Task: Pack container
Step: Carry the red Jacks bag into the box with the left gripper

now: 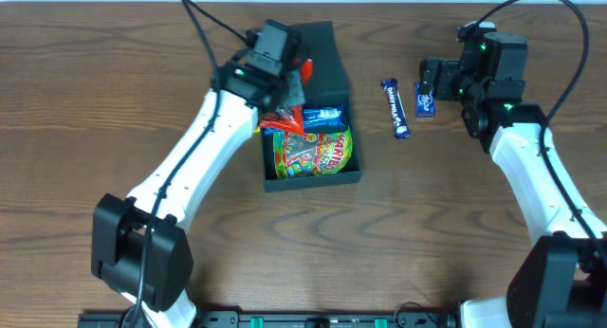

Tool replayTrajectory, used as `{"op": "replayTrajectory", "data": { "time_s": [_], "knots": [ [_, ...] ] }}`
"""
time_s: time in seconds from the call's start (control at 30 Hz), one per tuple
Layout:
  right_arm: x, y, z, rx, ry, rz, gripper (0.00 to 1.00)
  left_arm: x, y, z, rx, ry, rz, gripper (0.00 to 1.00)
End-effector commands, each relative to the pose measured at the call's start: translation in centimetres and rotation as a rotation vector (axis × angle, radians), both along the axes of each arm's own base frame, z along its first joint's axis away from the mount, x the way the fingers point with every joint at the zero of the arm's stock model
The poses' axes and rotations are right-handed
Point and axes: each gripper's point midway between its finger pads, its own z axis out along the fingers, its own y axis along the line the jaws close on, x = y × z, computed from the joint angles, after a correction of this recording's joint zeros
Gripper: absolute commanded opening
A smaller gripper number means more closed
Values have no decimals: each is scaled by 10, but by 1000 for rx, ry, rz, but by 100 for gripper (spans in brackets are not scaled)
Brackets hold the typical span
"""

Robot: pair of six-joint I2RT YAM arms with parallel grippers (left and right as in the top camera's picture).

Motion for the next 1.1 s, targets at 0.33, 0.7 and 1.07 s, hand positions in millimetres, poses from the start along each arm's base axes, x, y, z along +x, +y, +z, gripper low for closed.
{"op": "replayTrajectory", "data": {
  "time_s": [0.33,0.7,1.07],
  "knots": [
    [1,-7,4,7,-2,-25,99,-38,-6,-48,12,105,184,6],
    [-1,-7,1,7,13,-25,99,-53,1,-90,-36,157,293,6],
    [-2,-7,0,7,16,-25,99,-59,5,-113,-57,161,330,6]
  ]
}}
